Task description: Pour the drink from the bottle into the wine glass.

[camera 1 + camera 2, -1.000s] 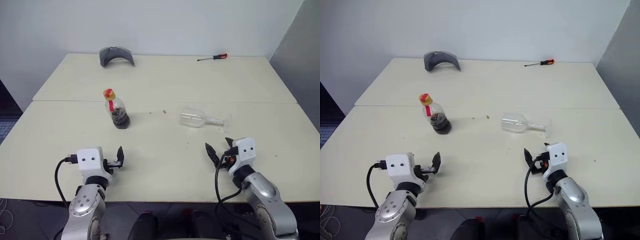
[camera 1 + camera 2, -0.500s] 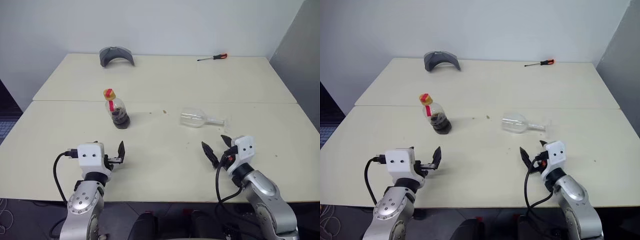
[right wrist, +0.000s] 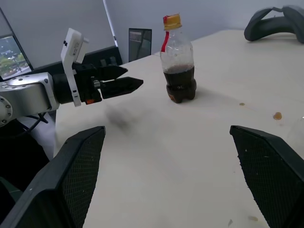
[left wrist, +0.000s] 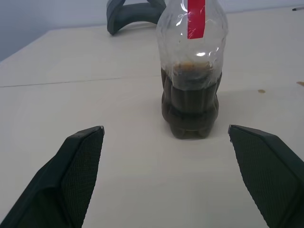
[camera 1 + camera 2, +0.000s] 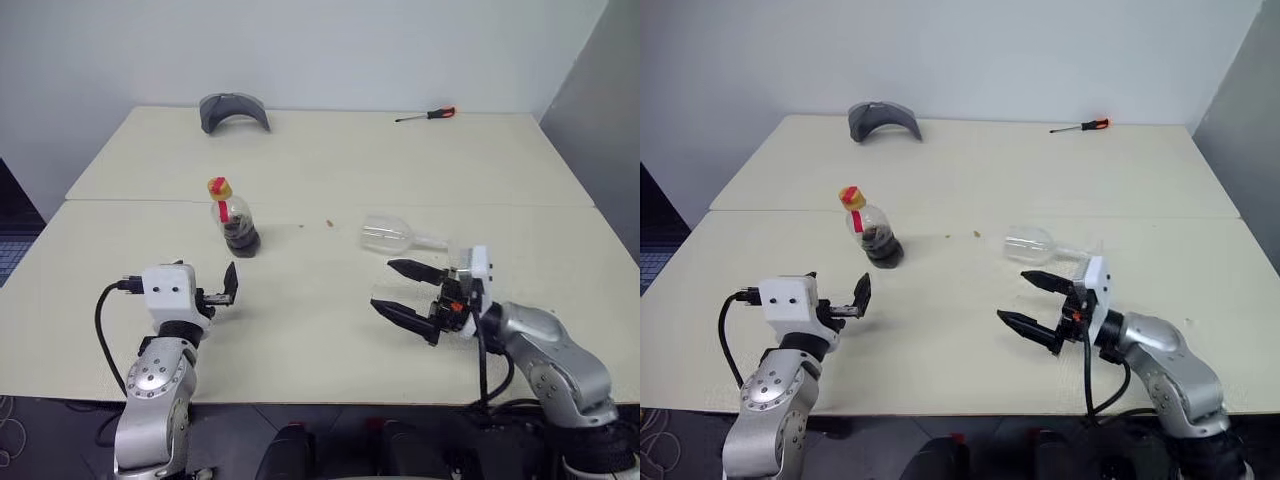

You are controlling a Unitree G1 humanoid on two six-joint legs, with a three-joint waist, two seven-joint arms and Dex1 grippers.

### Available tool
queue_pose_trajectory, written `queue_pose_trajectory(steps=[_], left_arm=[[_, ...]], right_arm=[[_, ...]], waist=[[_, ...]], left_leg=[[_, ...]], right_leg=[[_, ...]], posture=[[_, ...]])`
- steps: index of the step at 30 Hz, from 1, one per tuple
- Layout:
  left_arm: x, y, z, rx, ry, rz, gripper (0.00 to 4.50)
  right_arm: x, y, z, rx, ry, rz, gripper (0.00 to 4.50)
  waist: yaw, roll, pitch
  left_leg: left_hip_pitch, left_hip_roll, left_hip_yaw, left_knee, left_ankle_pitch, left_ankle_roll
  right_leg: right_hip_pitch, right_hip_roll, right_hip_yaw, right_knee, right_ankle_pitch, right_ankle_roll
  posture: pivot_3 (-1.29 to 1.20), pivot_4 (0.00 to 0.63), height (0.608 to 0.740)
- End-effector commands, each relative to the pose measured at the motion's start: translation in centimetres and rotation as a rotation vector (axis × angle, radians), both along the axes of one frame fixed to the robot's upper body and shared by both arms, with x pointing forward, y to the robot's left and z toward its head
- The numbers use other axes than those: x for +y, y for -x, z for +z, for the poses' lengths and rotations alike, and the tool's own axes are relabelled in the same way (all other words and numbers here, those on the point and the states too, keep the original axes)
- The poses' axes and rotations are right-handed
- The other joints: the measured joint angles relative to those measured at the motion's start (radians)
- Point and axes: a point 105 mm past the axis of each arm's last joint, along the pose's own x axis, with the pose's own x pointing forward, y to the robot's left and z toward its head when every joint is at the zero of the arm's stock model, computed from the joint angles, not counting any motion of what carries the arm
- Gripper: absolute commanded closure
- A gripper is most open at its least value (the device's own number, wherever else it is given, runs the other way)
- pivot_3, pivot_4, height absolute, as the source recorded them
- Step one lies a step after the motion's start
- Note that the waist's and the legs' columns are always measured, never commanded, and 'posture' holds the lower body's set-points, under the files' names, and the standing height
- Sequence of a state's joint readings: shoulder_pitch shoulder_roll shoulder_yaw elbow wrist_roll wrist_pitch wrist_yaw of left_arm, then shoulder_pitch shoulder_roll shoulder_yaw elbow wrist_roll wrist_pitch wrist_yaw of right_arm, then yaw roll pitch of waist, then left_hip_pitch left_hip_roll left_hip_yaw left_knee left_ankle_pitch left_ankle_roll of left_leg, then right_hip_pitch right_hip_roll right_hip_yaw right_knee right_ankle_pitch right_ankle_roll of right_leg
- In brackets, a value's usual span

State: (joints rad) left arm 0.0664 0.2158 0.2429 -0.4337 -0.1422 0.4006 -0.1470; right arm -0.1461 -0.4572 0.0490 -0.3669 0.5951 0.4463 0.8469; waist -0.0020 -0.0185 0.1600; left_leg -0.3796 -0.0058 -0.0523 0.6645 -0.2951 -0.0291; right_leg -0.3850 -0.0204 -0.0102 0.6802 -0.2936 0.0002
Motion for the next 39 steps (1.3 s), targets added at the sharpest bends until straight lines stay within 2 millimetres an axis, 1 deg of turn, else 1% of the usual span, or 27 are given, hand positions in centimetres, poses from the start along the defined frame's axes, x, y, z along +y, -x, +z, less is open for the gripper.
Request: queue_pose_trajectory(steps=[1, 7, 12, 14, 17, 21, 24, 29, 33, 35, 39], left_arm=[[-0.4, -0.7, 1.2, -0.06, 0.007, -0.034, 0.0], [-0.6, -2.2, 1.7, -0.085, -0.015, -0.041, 0.0], [-0.4, -3.0, 1.8, -0.095, -0.017, -0.045, 0.0], [-0.4, -3.5, 2.0, -0.106, -0.053, -0.06, 0.0], [-0.3, -4.2, 2.2, -0.114, -0.058, -0.066, 0.0], [-0.6, -5.2, 2.4, -0.128, -0.075, -0.101, 0.0], [-0.9, -6.1, 2.3, -0.13, -0.084, -0.131, 0.0], [-1.0, -7.1, 1.9, -0.128, -0.078, -0.144, 0.0], [-0.6, -7.8, 1.5, -0.132, -0.063, -0.137, 0.0], [-0.4, -8.5, 1.5, -0.143, -0.048, -0.131, 0.0], [-0.7, -9.7, 1.6, -0.157, -0.035, -0.148, 0.0]], right_arm=[[0.9, 0.0, 1.0, -0.051, -0.023, 0.033, 0.03], [1.3, -0.1, 1.3, -0.063, -0.033, 0.049, 0.03], [1.4, -0.2, 1.7, -0.074, -0.036, 0.052, 0.03], [1.6, -0.2, 2.0, -0.081, -0.042, 0.049, 0.03], [1.8, -0.2, 2.3, -0.085, -0.046, 0.051, 0.03], [2.1, -0.2, 2.8, -0.097, -0.052, 0.048, 0.03], [2.4, 0.0, 3.3, -0.107, -0.058, 0.052, 0.03], [2.5, -0.3, 4.1, -0.108, -0.072, 0.035, 0.03], [2.6, -0.4, 4.2, -0.109, -0.068, 0.032, 0.03], [2.6, -0.4, 4.2, -0.107, -0.069, 0.03, 0.03], [2.7, -0.6, 4.5, -0.099, -0.076, 0.024, 0.03]], waist=[[0.0, 0.0, 0.0], [0.001, 0.0, 0.0], [0.001, 0.0, 0.0], [0.001, 0.0, 0.0], [0.001, 0.0, 0.0], [0.001, 0.0, 0.0], [0.001, 0.0, 0.0], [0.0, 0.0, 0.0], [0.001, 0.0, 0.0], [0.001, 0.0, 0.0], [0.0, 0.0, 0.0]], left_leg=[[0.0, 0.0, 0.0, 0.0, 0.0, 0.0], [0.0, 0.0, 0.0, 0.001, 0.0, 0.0], [0.0, 0.0, 0.0, 0.001, 0.0, 0.0], [0.0, 0.0, 0.0, 0.001, 0.0, 0.0], [0.0, 0.0, 0.0, 0.001, 0.0, 0.0], [0.0, 0.0, 0.0, 0.001, 0.0, 0.0], [0.0, 0.0, 0.0, 0.001, 0.0, 0.0], [0.0, 0.0, 0.0, 0.001, 0.0, 0.0], [0.0, 0.0, 0.0, 0.001, 0.0, -0.001], [0.0, 0.0, 0.0, 0.001, 0.0, -0.001], [-0.001, 0.0, 0.0, 0.001, 0.0, 0.0]], right_leg=[[0.0, 0.0, 0.0, 0.0, 0.0, 0.0], [0.0, 0.0, 0.0, 0.0, 0.0, 0.0], [0.0, 0.0, 0.0, 0.0, 0.0, 0.0], [0.0, 0.0, 0.0, 0.0, 0.0, 0.0], [0.0, 0.0, 0.0, 0.001, 0.0, 0.0], [0.0, 0.0, 0.0, 0.0, 0.0, 0.0], [0.0, 0.0, 0.0, 0.0, 0.0, 0.0], [0.0, 0.0, 0.0, 0.001, 0.0, 0.0], [-0.001, -0.001, 0.0, 0.001, 0.0, 0.0], [-0.001, -0.001, 0.0, 0.001, 0.0, 0.0], [-0.001, -0.001, -0.001, 0.001, 0.0, 0.0]], posture=[[0.0, 0.15, 0.74], [0.0, 0.15, 0.74], [0.0, 0.15, 0.74], [0.0, 0.15, 0.74], [0.0, 0.15, 0.74], [0.0, 0.15, 0.74], [0.0, 0.15, 0.74], [0.0, 0.15, 0.74], [0.0, 0.15, 0.74], [0.0, 0.15, 0.74], [0.0, 0.15, 0.74]])
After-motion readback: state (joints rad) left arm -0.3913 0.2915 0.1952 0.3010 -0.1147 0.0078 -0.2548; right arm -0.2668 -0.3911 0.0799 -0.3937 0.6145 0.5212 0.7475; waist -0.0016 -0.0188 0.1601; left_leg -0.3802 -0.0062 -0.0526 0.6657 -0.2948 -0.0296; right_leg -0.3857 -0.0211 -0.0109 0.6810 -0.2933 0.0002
